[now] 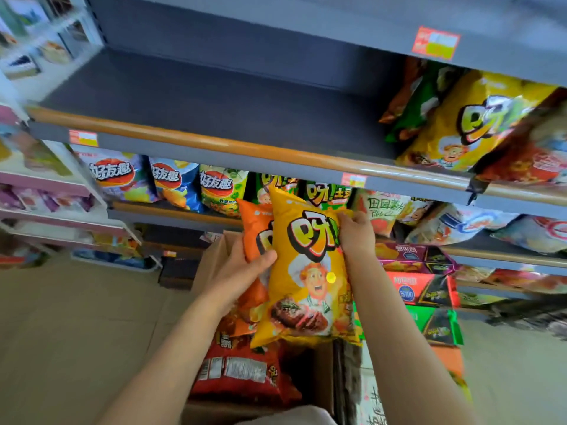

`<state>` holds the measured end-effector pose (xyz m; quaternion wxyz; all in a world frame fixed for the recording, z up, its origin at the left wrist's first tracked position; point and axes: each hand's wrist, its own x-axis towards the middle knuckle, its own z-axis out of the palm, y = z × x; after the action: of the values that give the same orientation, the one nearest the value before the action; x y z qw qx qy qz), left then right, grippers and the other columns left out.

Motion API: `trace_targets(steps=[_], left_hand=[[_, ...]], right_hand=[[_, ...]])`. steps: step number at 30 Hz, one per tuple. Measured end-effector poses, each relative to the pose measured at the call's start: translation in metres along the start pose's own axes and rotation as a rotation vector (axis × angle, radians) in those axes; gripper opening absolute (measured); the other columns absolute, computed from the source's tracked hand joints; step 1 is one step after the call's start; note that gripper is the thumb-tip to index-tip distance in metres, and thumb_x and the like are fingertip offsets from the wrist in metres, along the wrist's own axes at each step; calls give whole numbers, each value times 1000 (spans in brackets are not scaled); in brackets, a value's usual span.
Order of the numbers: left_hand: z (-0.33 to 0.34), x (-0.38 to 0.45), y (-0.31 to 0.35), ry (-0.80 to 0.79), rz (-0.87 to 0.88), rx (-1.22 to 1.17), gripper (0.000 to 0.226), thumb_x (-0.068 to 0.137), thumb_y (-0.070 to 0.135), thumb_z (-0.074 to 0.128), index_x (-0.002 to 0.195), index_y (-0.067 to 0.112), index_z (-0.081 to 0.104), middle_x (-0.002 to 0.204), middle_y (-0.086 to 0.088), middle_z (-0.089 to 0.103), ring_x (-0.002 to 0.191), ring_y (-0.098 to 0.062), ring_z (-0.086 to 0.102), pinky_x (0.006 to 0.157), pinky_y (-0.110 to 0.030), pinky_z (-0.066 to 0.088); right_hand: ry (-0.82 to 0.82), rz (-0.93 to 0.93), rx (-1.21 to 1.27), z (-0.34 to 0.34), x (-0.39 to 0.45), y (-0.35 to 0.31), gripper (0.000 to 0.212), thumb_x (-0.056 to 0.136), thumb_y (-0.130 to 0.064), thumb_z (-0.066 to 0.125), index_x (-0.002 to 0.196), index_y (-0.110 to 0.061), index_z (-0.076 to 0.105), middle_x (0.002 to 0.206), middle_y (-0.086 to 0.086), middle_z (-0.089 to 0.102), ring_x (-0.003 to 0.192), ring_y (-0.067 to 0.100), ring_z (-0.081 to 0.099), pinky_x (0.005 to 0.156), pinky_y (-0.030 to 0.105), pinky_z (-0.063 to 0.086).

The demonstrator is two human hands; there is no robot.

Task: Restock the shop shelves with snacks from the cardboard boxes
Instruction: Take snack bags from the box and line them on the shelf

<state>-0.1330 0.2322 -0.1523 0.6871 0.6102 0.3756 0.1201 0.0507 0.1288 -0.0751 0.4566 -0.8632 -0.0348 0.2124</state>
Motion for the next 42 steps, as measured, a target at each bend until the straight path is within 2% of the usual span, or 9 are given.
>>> trace_targets(steps=[2,6,12,16,19,24,31,37,42], left_hand=[[9,-22,26,-70,7,-8,52,90,23,69,135,12,46,100,17,55,70,28,54,62,1,42],[9,-7,-7,-136,-155,-281,97,48,68,87,131,50,40,121,12,65,95,-1,69,76,-24,55],[9,7,-54,-156,-406,-455,116,50,79,81,150,47,31,150,-6,46,126,-32,58,105,-57,45],[-2,30,-94,-131,-442,-542,108,55,84,74,147,41,40,150,-10,47,129,-35,54,105,-59,44],[0,12,-53,-193,-362,-579,104,61,77,77,149,37,38,141,-12,58,125,-37,58,106,-62,42],[-5,8,-13,-85,-136,-507,103,57,66,84,146,33,41,129,-6,67,115,-29,66,99,-55,51],[-12,6,10,-135,-108,-308,112,42,68,87,139,27,50,124,-2,70,115,-27,65,104,-54,47],[-25,12,38,-366,-93,-30,102,45,74,83,136,37,53,128,5,67,119,-21,63,107,-48,45],[-14,11,48,-149,-80,-5,81,49,61,77,125,43,55,120,6,68,110,-18,65,96,-43,51]], right_hand=[[16,16,24,2,-1,1,33,102,-19,47,123,5,52,118,25,62,110,39,57,79,36,39],[57,85,80,10,-8,-6,44,104,-22,46,136,5,32,134,21,53,119,33,53,83,32,38],[-163,45,-20,17,-16,-24,65,96,-59,49,123,0,46,107,6,60,101,22,59,90,33,45],[-596,-30,-124,0,-34,-20,78,86,-58,67,150,-35,27,139,-4,53,110,18,63,92,37,52],[-664,-4,-162,-7,-40,-7,103,79,-61,72,156,-42,6,141,-13,40,121,14,51,101,38,44],[-810,144,67,-4,-40,20,87,69,-69,73,140,-31,43,121,-2,71,107,20,71,93,43,56],[-908,46,256,-12,-45,32,99,40,-71,87,126,-40,49,112,-7,75,103,17,72,73,28,59],[-816,-15,327,-16,-47,44,103,55,-60,87,141,-31,39,123,-2,71,110,20,69,78,29,59],[-739,-70,336,-20,-46,49,92,67,-45,80,146,-32,34,130,-5,66,117,16,65,90,32,56]])
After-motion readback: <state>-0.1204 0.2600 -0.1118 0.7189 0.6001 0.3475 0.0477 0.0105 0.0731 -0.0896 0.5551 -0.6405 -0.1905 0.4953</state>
